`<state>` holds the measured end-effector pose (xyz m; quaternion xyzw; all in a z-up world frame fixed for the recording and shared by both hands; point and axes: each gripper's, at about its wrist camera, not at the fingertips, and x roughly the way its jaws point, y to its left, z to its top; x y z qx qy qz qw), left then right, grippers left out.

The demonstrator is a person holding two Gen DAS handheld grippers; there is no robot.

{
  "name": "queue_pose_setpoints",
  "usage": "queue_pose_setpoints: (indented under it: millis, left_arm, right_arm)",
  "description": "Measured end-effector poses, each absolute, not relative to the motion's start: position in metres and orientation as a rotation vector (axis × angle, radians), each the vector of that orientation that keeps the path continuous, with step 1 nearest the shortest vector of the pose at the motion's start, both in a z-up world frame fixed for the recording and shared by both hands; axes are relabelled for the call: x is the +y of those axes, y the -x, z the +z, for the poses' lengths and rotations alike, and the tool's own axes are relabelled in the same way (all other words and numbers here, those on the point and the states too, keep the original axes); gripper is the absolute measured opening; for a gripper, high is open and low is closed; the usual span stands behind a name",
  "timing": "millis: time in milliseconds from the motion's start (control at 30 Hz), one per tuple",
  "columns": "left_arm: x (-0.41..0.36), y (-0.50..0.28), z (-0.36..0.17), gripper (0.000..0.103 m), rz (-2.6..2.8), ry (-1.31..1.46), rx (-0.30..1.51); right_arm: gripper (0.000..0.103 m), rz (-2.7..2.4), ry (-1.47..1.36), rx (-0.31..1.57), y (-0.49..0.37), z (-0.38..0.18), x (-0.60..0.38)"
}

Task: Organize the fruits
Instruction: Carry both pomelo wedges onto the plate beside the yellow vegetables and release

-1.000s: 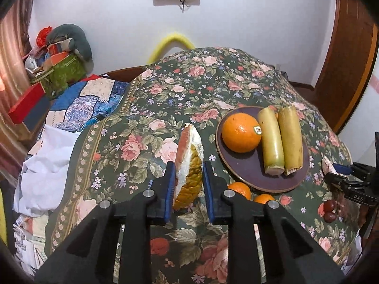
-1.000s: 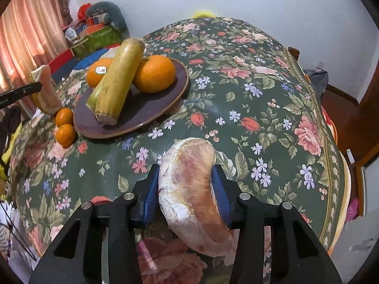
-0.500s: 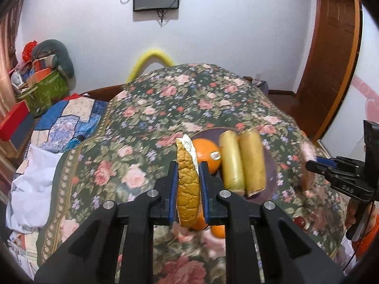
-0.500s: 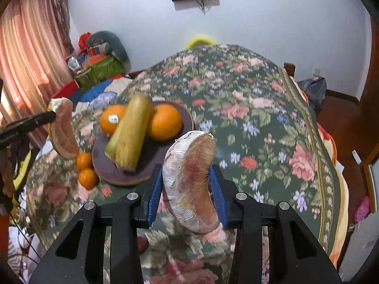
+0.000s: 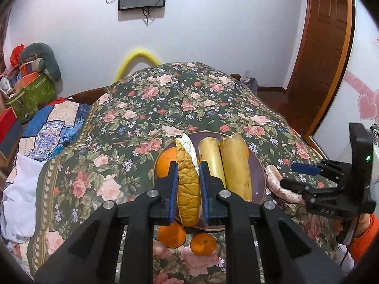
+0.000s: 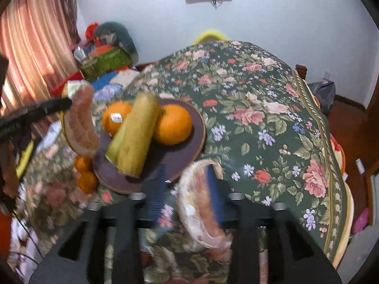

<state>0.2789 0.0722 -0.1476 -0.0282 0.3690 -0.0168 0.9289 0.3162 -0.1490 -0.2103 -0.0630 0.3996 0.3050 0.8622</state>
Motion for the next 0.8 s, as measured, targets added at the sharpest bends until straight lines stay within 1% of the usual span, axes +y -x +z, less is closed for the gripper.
queue_pose_setpoints:
  millis: [167, 233, 267, 300, 567, 800]
  left_arm:
    - [0.074, -0.282, -0.15, 0.017, -0.025, 0.055, 0.765]
    - [0.076, -0.283, -0.15, 0.017, -0.019, 0.057, 0.769]
    - [0.076, -0.283, -0.15, 0.017, -0.019, 0.057, 0.769]
    - [0.076, -0.284, -0.15, 0.017, -0.019, 0.057, 0.77]
    - [0.068, -0.292, -0.151, 0.017, -0.04, 0.053, 0.769]
    - [0.059, -0.308, -0.16, 0.017, -0.052, 0.051, 0.789]
  right_arm:
    - [0.047, 0.649, 0.156, 0.939, -0.326, -0.239, -0.147]
    - [0.045, 0.647, 0.168, 0.935, -0.326, -0.245, -0.146]
    - [0.041, 0.65, 0.168, 0.932, -0.325, -0.244, -0.146]
    - [0.04, 0.649, 0.166, 0.932, -0.325, -0.242, -0.146]
    - [0.039, 0.649, 0.106, 0.859, -0.322, -0.217, -0.149]
    - [0.039, 0.671, 0.069, 0.791, -0.334, -0.195, -0.13]
